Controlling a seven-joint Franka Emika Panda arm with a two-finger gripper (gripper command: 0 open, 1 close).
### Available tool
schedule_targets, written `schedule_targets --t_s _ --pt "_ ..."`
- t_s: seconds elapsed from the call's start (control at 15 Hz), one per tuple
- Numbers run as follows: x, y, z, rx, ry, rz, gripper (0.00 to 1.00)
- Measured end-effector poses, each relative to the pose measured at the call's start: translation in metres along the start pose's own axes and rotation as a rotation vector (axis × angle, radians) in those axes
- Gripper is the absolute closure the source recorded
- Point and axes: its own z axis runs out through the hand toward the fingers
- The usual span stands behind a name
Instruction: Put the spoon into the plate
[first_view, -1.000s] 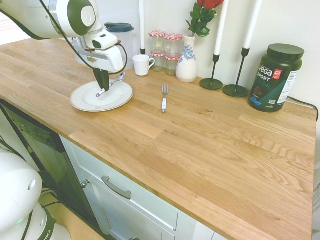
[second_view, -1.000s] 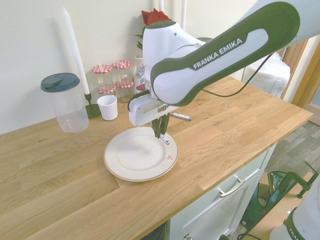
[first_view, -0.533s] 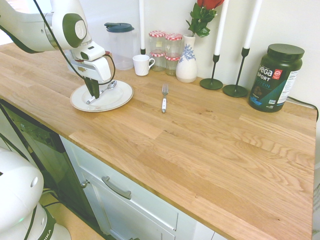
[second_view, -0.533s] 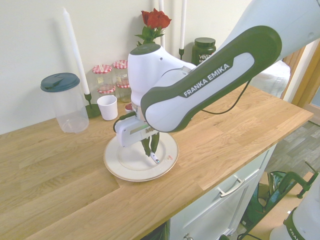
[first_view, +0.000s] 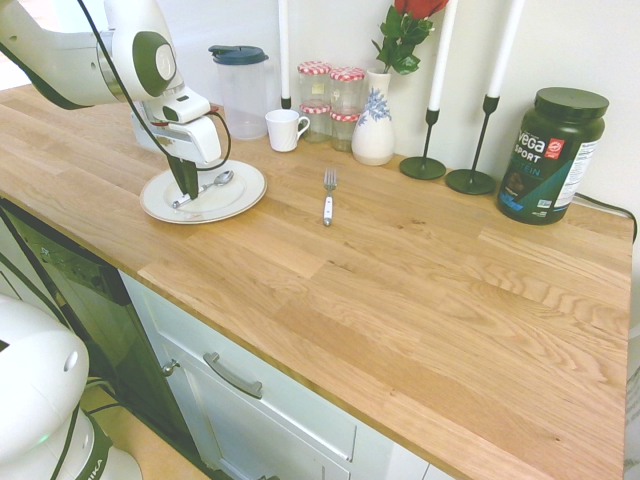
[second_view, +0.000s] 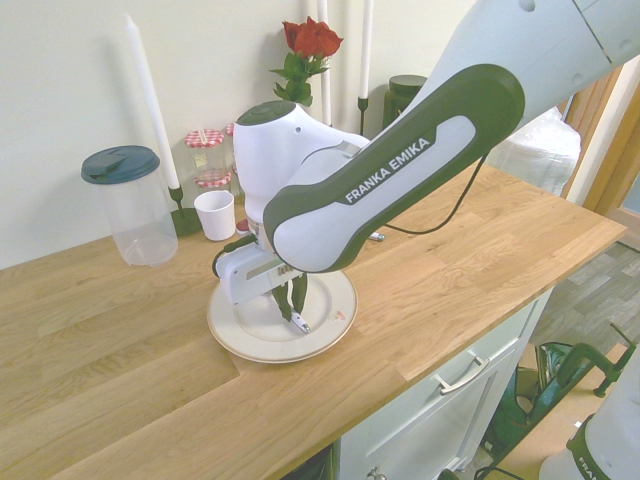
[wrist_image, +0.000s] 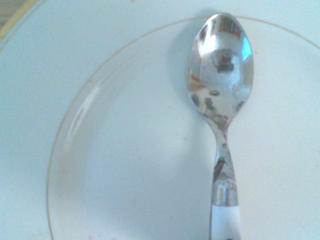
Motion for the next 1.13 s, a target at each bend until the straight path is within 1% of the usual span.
schedule_targets --t_s 0.27,0.6,0.73,0.93,1.13 --pt "0.004 -0.004 -0.009 -0.016 0.0 -0.002 0.0" --pt "0.016 -0.007 -0.019 -0.008 0.002 0.003 0.0" --pt "0.03 -0.003 -0.04 -0.001 -0.002 0.008 0.0" --pt "0.074 0.034 -0.091 0.022 -0.017 -0.007 0.0" --pt "0.146 0.098 -0.118 0.044 -0.008 0.028 0.0"
